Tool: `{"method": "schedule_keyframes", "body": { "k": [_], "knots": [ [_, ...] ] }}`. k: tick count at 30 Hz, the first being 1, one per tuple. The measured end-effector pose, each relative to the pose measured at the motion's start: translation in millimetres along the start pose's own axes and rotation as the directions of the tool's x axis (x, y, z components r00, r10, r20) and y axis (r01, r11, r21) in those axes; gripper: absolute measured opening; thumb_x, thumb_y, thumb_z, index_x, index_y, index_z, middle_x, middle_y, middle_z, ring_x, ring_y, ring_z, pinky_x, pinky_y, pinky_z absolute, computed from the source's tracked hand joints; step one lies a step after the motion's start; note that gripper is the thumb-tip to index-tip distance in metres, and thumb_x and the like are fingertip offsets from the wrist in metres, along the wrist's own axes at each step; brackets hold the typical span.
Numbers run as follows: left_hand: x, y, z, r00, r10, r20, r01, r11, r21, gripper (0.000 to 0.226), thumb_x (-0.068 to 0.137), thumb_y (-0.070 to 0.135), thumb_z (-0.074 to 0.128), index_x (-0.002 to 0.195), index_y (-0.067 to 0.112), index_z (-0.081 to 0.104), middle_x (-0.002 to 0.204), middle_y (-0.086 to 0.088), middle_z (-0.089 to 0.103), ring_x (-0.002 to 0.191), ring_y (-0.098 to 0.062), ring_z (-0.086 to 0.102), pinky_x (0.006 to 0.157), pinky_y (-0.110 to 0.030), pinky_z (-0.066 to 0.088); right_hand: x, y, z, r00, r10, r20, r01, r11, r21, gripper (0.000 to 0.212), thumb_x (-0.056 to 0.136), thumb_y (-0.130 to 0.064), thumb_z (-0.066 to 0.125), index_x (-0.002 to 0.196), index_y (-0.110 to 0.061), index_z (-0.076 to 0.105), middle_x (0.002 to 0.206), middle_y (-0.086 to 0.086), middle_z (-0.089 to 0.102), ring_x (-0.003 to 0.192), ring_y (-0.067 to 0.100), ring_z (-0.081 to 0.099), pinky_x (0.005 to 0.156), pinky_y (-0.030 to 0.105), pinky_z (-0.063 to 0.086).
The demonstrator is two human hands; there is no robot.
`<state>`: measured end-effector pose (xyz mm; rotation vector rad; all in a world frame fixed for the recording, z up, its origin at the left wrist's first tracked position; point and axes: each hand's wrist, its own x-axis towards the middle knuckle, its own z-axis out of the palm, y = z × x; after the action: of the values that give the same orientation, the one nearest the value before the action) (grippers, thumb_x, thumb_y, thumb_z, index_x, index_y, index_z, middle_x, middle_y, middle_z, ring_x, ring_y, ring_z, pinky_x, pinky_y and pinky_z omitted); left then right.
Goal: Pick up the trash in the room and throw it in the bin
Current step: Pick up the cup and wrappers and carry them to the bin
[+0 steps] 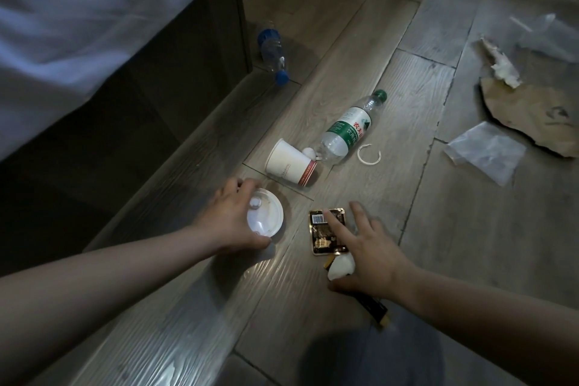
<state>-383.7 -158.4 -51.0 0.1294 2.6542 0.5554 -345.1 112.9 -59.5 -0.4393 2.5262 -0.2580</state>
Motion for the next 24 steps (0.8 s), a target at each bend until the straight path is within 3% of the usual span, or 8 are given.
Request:
{"method": "schedule_keyframes", "body": {
  "k": [4, 7, 13, 19, 24],
  "knots": [
    [-1, 3, 0, 1.0, 0.021, -0.015, -0.021, 1.0, -0.015, 0.096, 0.053, 0.055, 0.08, 0.131, 0.034, 0.029, 0.135, 0.002, 0.027, 0.125, -0.023, 0.034, 0.098, -0.039, 0.044, 11, 0, -1, 1.0, 0.01, -0.004, -0.01, 0.999, -0.042, 0.13, 0.058, -0.073, 0.07, 0.143, -0.046, -0.025, 0.157, 0.001, -0.02, 0.142, 0.036, 0.007, 0.111, 0.045, 0.03],
    [-5, 3, 3, 0.999, 0.036, -0.019, -0.036, 0.999, -0.015, 0.095, 0.052, 0.057, 0.08, 0.13, 0.034, 0.029, 0.134, 0.003, 0.028, 0.124, -0.022, 0.036, 0.098, -0.037, 0.044, 17, 0, -2, 1.0, -0.004, 0.011, 0.005, 0.995, -0.101, 0.124, 0.059, -0.075, 0.068, 0.15, -0.04, -0.009, 0.158, 0.0, -0.009, 0.137, 0.033, 0.015, 0.107, 0.043, 0.034],
    [-12, 3, 4, 0.998, 0.042, -0.036, -0.044, 0.998, -0.053, 0.093, 0.055, 0.051, 0.082, 0.13, 0.032, 0.031, 0.133, 0.004, 0.028, 0.121, -0.02, 0.037, 0.093, -0.03, 0.042, 15, -2, -4, 0.993, -0.029, -0.114, 0.025, 0.999, -0.04, 0.078, 0.073, -0.055, 0.067, 0.14, -0.027, 0.037, 0.143, 0.0, 0.031, 0.124, 0.024, 0.035, 0.098, 0.033, 0.04],
    [-19, 7, 0, 0.996, 0.04, -0.077, -0.047, 0.995, -0.09, 0.092, 0.055, 0.046, 0.083, 0.129, 0.031, 0.032, 0.134, 0.004, 0.027, 0.122, -0.021, 0.036, 0.096, -0.033, 0.041, -2, 5, 1, 0.972, 0.094, -0.217, -0.05, 0.979, 0.197, 0.048, 0.076, -0.031, 0.071, 0.12, -0.023, 0.052, 0.111, -0.002, 0.043, 0.098, 0.016, 0.048, 0.078, 0.027, 0.041],
    [-23, 8, -1, 0.995, 0.056, -0.077, -0.062, 0.995, -0.083, 0.093, 0.054, 0.048, 0.084, 0.129, 0.031, 0.031, 0.134, 0.005, 0.028, 0.121, -0.02, 0.036, 0.092, -0.03, 0.04, -13, 12, -12, 0.955, 0.17, -0.243, -0.056, 0.908, 0.415, 0.05, 0.078, -0.017, 0.071, 0.123, -0.021, 0.05, 0.116, 0.0, 0.041, 0.099, 0.018, 0.052, 0.085, 0.026, 0.044]
  ]
}}
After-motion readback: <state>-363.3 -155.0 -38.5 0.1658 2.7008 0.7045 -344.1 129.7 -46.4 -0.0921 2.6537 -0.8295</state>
